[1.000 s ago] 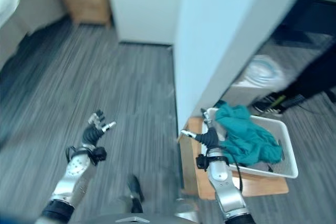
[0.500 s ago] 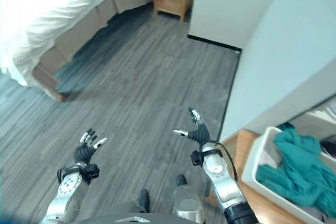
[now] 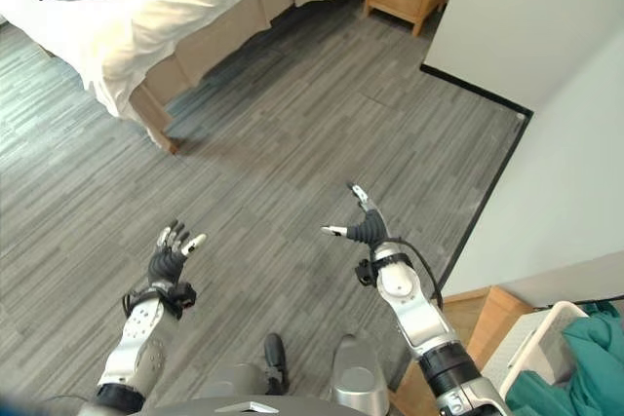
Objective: Pick up bed clothes into laundry basket.
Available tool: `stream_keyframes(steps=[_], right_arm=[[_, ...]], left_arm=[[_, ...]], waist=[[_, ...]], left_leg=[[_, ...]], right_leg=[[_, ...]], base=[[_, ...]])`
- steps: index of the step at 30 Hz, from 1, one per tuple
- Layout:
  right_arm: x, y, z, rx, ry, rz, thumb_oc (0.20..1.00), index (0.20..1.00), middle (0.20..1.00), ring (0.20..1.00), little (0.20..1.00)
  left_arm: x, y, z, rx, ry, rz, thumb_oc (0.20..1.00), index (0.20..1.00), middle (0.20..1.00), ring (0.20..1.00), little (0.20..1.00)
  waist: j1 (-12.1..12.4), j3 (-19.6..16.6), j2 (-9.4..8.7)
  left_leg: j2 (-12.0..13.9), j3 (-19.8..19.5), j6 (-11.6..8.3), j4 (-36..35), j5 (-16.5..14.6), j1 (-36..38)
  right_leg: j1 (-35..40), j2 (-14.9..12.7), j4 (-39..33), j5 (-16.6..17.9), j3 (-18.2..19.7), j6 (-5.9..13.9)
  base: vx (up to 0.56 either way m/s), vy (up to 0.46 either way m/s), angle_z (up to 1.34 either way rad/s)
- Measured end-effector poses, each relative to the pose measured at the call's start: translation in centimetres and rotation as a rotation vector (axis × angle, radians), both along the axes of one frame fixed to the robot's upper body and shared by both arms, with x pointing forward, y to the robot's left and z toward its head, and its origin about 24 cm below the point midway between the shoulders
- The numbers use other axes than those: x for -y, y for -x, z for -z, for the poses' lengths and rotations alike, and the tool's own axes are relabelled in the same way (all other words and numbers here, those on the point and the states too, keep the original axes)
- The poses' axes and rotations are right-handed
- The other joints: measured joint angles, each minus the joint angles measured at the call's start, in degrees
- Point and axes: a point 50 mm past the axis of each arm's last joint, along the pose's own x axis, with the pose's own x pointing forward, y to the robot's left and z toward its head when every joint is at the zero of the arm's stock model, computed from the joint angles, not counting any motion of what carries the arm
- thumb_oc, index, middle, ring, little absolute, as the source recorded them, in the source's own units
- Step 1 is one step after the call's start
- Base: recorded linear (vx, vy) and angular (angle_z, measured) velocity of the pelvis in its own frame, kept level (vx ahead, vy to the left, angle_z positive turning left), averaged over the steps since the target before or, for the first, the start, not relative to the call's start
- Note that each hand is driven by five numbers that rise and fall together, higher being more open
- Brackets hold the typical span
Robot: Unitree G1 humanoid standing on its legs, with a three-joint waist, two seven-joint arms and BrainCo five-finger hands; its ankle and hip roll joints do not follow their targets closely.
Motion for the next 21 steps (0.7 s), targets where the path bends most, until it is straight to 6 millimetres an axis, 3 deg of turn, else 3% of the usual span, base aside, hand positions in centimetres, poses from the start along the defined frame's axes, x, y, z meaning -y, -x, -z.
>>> stream_keyframes(steps=[1, 2, 3, 6, 7, 9, 10, 11, 12, 13, 14, 15, 16, 17, 19, 20, 21], right_arm=[[0.2, -0.2, -0.3, 0.018, 0.006, 0.016, 1.000, 1.000, 1.000, 1.000, 1.000], [0.4, -0.3, -0.4, 0.028, 0.011, 0.029, 1.000, 1.000, 1.000, 1.000, 1.000], [0.9, -0.4, -0.6, 0.042, 0.021, 0.056, 1.000, 1.000, 1.000, 1.000, 1.000], [1.6, -0.7, -0.6, 0.046, 0.023, 0.100, 1.000, 1.000, 1.000, 1.000, 1.000], [1.7, -0.6, -0.5, 0.043, 0.023, 0.110, 1.000, 1.000, 1.000, 1.000, 1.000], [1.5, -0.6, 0.0, 0.024, 0.019, 0.113, 1.000, 1.000, 1.000, 1.000, 1.000], [1.5, -0.4, 0.5, 0.007, 0.026, 0.114, 1.000, 1.000, 1.000, 1.000, 1.000], [1.6, -0.5, 0.5, 0.007, 0.026, 0.118, 1.000, 1.000, 1.000, 1.000, 1.000], [1.9, -0.6, 0.3, 0.014, 0.030, 0.130, 1.000, 1.000, 1.000, 1.000, 1.000], [2.6, -0.7, 0.0, 0.026, 0.038, 0.153, 1.000, 1.000, 1.000, 1.000, 1.000], [2.9, -1.2, -0.6, 0.049, 0.054, 0.155, 1.000, 1.000, 1.000, 1.000, 1.000], [2.8, -1.2, -0.7, 0.054, 0.053, 0.151, 1.000, 1.000, 1.000, 1.000, 1.000], [3.0, -1.3, -0.9, 0.061, 0.050, 0.156, 1.000, 1.000, 1.000, 1.000, 1.000], [2.9, -1.2, -0.8, 0.055, 0.049, 0.158, 1.000, 1.000, 1.000, 1.000, 1.000], [3.5, -0.3, 0.2, 0.018, 0.062, 0.173, 1.000, 1.000, 1.000, 1.000, 1.000], [3.9, -0.1, 0.5, 0.005, 0.063, 0.192, 1.000, 1.000, 1.000, 1.000, 1.000], [4.0, 0.0, 0.8, -0.015, 0.073, 0.190, 1.000, 1.000, 1.000, 1.000, 1.000]], left_arm=[[-0.4, 0.2, 0.1, -0.004, -0.010, -0.017, 1.000, 1.000, 1.000, 1.000, 1.000], [-0.7, 0.3, 0.0, -0.005, -0.015, -0.026, 1.000, 1.000, 1.000, 1.000, 1.000], [-1.1, 0.1, -0.3, 0.003, -0.026, -0.035, 1.000, 1.000, 1.000, 1.000, 1.000], [-1.5, 0.1, -0.3, 0.006, -0.019, -0.067, 1.000, 1.000, 1.000, 1.000, 1.000], [-1.6, 0.1, -0.4, 0.010, -0.023, -0.069, 1.000, 1.000, 1.000, 1.000, 1.000], [-1.7, 0.7, 0.0, -0.006, -0.024, -0.077, 1.000, 1.000, 1.000, 1.000, 1.000], [-1.5, 1.0, 0.2, -0.016, -0.020, -0.073, 1.000, 1.000, 1.000, 1.000, 1.000], [-1.4, 0.9, 0.2, -0.014, -0.021, -0.061, 1.000, 1.000, 1.000, 1.000, 1.000], [-1.0, 0.1, -0.3, 0.009, -0.018, -0.042, 1.000, 1.000, 1.000, 1.000, 1.000], [-0.3, -0.5, -0.6, 0.030, -0.002, -0.024, 1.000, 1.000, 1.000, 1.000, 1.000], [0.2, -0.3, -0.5, 0.033, 0.020, -0.013, 1.000, 1.000, 1.000, 1.000, 1.000], [0.2, -0.3, -0.5, 0.035, 0.025, -0.013, 1.000, 1.000, 1.000, 1.000, 1.000], [0.4, -0.5, -0.7, 0.044, 0.025, -0.003, 1.000, 1.000, 1.000, 1.000, 1.000], [0.4, -0.4, -0.6, 0.044, 0.026, 0.002, 1.000, 1.000, 1.000, 1.000, 1.000], [0.7, 0.4, -0.2, 0.032, 0.032, 0.022, 1.000, 1.000, 1.000, 1.000, 1.000], [0.6, 0.4, -0.4, 0.041, 0.033, 0.017, 1.000, 1.000, 1.000, 1.000, 1.000], [0.1, 0.8, -0.2, 0.028, 0.029, -0.001, 1.000, 1.000, 1.000, 1.000, 1.000]], waist=[[0.4, -0.4, -0.48], [0.6, -0.7, -1.17], [0.8, -1.5, -2.31], [0.9, -1.6, -1.87], [0.6, -1.8, -1.99], [0.4, -2.5, -2.18], [-0.1, -4.0, -1.25], [-0.1, -4.9, -1.70], [-0.9, -4.6, -3.17], [-0.5, -4.7, -3.62], [0.1, -4.7, -3.13], [0.7, -4.6, -3.90], [0.8, -3.9, -4.93], [0.9, -3.4, -5.51], [0.7, -3.5, -5.31], [1.4, -3.6, -5.10], [1.1, -3.6, -4.33]], left_leg=[[0.0, -1.2, 0.28, 0.0, 0.2, -0.8], [-0.3, -1.8, -0.49, -0.1, -0.2, -1.1], [-1.2, -2.8, -0.42, 0.3, -0.1, -2.7], [-1.1, -6.7, -1.35, 0.5, -0.6, -3.4], [-0.8, -8.2, -1.72, 0.3, -0.8, -2.1], [0.2, -8.8, -3.74, -0.1, -2.5, 0.8], [2.3, -9.6, -5.57, 4.6, -6.0, 0.3], [2.3, -9.1, -6.93, 9.9, -6.7, -1.7], [2.2, -7.7, -7.84, 21.9, -7.9, -7.8], [3.5, -5.0, -6.74, 34.8, -7.3, -13.8], [3.9, -4.8, -6.02, 45.3, -0.2, -17.9], [3.6, -5.7, -7.83, 50.3, 6.1, -20.0], [3.3, -5.8, -8.21, 57.3, 9.3, -23.8], [2.7, -5.2, -8.38, 59.5, 6.9, -25.3], [2.2, -0.7, -7.62, 56.4, 2.1, -28.5], [2.2, 1.8, -6.26, 51.2, 1.1, -28.1], [2.3, 4.3, -5.75, 41.2, 0.9, -28.7]], right_leg=[[-0.9, 1.2, -6.5, -0.2, 0.8, -0.39], [-1.4, 0.6, -10.4, -0.4, 0.4, -0.76], [-1.8, -0.8, -19.0, -0.1, 0.2, -1.68], [0.0, -0.7, -32.9, 4.0, 3.3, -2.59], [2.6, -0.8, -39.0, 7.0, 4.1, -3.35], [5.2, -0.2, -39.3, 8.9, 2.6, -4.55], [5.6, 1.1, -37.4, 8.8, 1.3, -4.71], [6.1, 2.1, -36.8, 10.7, 0.5, -5.04], [6.1, 0.9, -36.3, 11.5, 0.1, -6.42], [6.5, 1.3, -36.5, 11.2, -0.2, -7.49], [7.7, 4.0, -35.0, 9.8, 0.5, -11.41], [8.2, 4.7, -33.8, 8.4, 1.6, -12.89], [9.3, 4.0, -33.7, 8.0, 2.7, -11.01], [10.7, 3.9, -34.3, 7.3, 3.7, -11.28], [16.2, 4.7, -39.2, 5.7, 4.8, -10.70], [17.4, 4.5, -40.5, 7.4, 4.6, -10.13], [20.4, 5.5, -43.5, 6.8, 4.2, -10.16]], base=[[0.34, -0.226, 0.76], [0.49, -0.325, 0.98], [0.39, -0.274, 0.95], [0.38, -0.246, 0.85], [0.41, -0.294, 0.70], [0.34, -0.331, 0.44], [0.15, -0.265, 0.28], [0.22, -0.329, 0.48], [0.13, -0.141, 0.34], [0.30, -0.248, -0.08], [0.35, -0.212, -0.62], [0.28, -0.132, -0.78], [0.27, -0.046, -0.61], [0.38, -0.003, -0.62], [0.50, 0.044, -0.58], [0.40, 0.115, -0.43], [0.40, 0.136, -0.34]])
